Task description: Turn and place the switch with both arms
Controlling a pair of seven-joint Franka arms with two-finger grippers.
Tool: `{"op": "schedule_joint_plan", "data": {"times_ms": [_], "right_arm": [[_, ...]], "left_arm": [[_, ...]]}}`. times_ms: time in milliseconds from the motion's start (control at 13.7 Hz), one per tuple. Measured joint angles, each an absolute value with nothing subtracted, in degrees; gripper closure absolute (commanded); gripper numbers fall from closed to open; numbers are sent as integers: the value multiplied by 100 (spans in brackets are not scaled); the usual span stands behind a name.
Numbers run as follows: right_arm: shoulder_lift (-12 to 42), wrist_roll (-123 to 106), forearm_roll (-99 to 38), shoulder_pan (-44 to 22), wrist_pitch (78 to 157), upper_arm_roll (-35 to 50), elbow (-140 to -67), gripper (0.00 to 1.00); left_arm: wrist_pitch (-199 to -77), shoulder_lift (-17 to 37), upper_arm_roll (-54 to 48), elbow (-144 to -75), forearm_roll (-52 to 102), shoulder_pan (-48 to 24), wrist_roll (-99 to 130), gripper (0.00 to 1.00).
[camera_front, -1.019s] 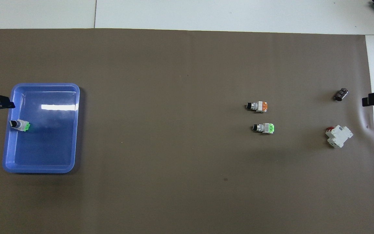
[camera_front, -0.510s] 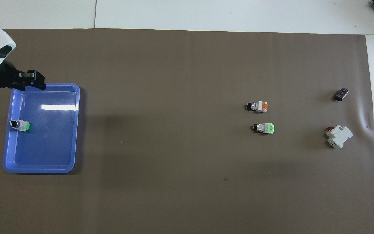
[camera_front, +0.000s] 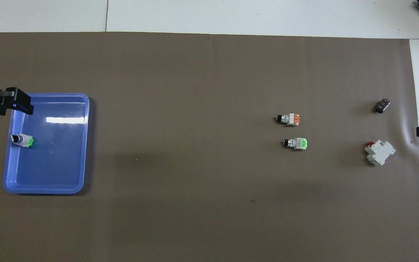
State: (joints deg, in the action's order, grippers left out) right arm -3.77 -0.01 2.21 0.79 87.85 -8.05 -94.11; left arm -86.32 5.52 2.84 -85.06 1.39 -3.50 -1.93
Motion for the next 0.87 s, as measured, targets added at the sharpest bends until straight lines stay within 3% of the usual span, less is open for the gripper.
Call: {"op": "schedule_joint_plan", "data": {"times_ms": [73,146,218,510,874], "right_arm": [[-381,4,270,65,8785,-802,-9404,0],[-381,6,298,52,8781,-802,-9377,0],[-379,6,317,38,8758,-796,-9324,0],[-245,23,336,32,8213,-584,-8697,0],[-239,445,336,15,8056,-267,-8751,0]], "left_arm": [[-8383,464,284,-8442,150,-350,-193,30],[-8142,416,283,-8347,163,-350,-193,19],[-7977,377,284,-8253,176,-350,-193,0],[-7926,183,272,-8129,189,-350,-192,0],[-8380,159,271,-8139,189,-350,-193,0]]}}
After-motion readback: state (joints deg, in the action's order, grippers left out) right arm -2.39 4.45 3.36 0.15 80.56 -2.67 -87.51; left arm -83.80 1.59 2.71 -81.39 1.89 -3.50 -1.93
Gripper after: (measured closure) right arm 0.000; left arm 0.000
